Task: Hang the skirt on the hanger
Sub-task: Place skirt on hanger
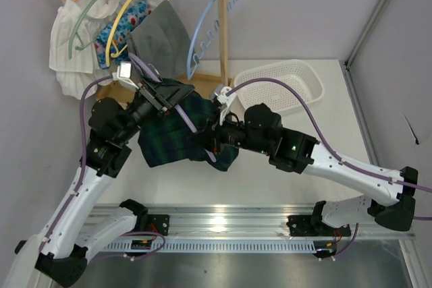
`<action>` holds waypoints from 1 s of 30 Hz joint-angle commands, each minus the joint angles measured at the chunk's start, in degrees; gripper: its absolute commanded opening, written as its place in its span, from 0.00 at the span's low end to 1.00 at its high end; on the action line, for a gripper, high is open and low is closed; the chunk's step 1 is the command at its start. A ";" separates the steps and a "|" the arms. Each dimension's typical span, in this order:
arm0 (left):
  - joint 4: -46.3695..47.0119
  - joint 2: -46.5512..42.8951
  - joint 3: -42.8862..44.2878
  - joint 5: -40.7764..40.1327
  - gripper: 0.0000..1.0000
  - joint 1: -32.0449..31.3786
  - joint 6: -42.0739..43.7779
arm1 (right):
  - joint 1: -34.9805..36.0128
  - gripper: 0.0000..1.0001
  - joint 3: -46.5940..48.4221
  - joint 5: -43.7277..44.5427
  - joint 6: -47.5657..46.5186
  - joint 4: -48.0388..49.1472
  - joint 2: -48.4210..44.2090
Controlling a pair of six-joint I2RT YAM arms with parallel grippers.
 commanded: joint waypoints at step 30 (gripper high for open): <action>-40.56 3.14 23.21 -38.49 0.90 -10.66 30.68 | 9.33 0.00 18.07 34.54 6.57 6.52 14.12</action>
